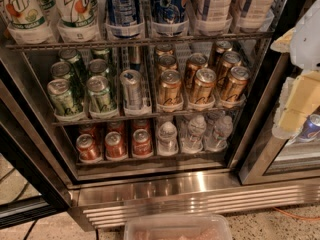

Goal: Pick water bottle from bottom shelf of fridge

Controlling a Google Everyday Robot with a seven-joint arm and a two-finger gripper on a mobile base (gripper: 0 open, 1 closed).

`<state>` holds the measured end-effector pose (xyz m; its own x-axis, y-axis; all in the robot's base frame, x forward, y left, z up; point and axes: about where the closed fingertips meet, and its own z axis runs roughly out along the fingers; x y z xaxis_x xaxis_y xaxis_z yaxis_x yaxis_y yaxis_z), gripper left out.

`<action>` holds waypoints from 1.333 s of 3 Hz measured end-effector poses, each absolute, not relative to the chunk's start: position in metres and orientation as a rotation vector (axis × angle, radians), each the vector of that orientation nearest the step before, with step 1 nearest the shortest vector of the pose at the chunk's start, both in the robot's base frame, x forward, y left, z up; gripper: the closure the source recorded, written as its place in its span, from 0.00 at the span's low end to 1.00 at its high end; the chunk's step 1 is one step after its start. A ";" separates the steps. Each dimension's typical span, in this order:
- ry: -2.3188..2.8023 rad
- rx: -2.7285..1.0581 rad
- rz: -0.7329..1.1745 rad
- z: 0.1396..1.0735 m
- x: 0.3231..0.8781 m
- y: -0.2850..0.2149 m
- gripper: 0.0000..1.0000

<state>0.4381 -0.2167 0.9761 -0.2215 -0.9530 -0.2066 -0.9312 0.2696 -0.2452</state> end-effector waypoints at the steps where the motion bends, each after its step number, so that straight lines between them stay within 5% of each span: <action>1: 2.232 -1.725 -0.098 0.976 0.438 -0.217 0.00; 4: 2.132 -1.699 0.039 0.844 0.393 -0.198 0.00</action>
Offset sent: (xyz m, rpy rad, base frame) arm -0.0281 0.0033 -0.0954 0.0883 0.0028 -0.0188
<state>0.3932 -0.1976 0.8436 -0.1714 -0.9275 -0.3322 -0.9390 0.2559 -0.2299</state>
